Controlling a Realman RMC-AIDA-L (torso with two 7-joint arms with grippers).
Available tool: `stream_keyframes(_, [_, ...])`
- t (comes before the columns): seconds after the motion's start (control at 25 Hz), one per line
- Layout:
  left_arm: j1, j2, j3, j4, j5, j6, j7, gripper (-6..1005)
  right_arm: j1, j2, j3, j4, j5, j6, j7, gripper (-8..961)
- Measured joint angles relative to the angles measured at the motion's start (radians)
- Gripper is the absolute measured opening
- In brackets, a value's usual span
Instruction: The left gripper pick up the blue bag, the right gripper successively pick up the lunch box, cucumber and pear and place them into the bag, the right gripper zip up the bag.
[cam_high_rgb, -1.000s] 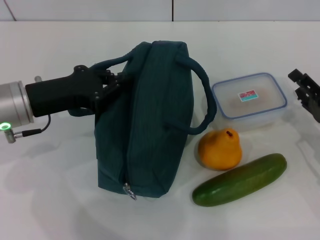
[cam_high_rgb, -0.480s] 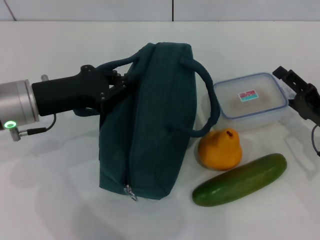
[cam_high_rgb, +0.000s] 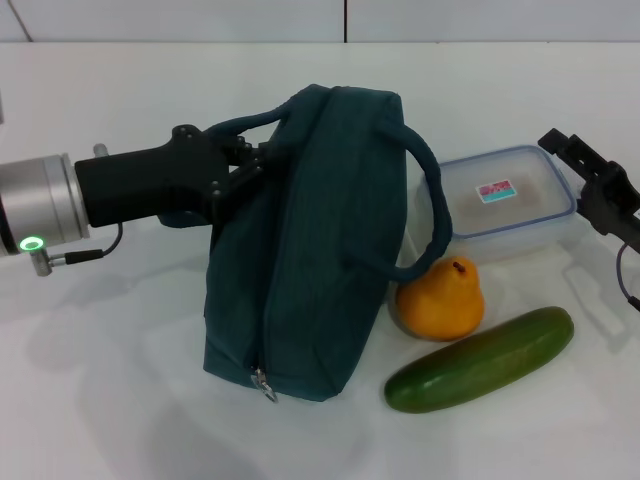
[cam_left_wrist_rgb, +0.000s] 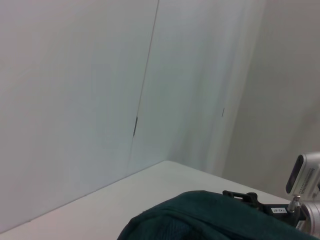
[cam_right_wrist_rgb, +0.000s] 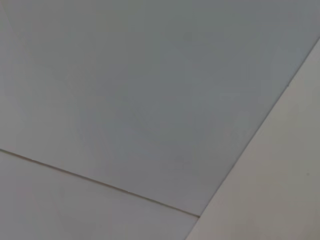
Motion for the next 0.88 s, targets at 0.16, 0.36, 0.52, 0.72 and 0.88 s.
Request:
stream_keyframes(0.16, [-0.006,0.0,0.0,0.0,0.0,-0.001,0.0,47,0.006,0.0,0.001,0.0,0.0,0.01,0.005,793])
stream_keyframes(0.36, [-0.009,0.001,0.0,0.0,0.002,-0.001,-0.001,47,0.012,0.0,-0.001,0.0,0.0,0.011,0.005,788])
stream_keyframes(0.52, [-0.009,0.001,0.0,0.0,0.003,-0.001,0.0,47,0.013,0.0,-0.008,-0.005,0.0,0.012,-0.005,784])
stream_keyframes(0.72, [-0.009,0.001,0.0,0.0,0.003,-0.001,0.0,47,0.004,0.0,0.0,-0.007,0.001,0.014,-0.016,779])
stream_keyframes(0.88, [-0.009,0.001,0.0,0.0,0.003,-0.001,0.0,47,0.002,0.0,0.0,-0.005,0.003,0.013,-0.036,625])
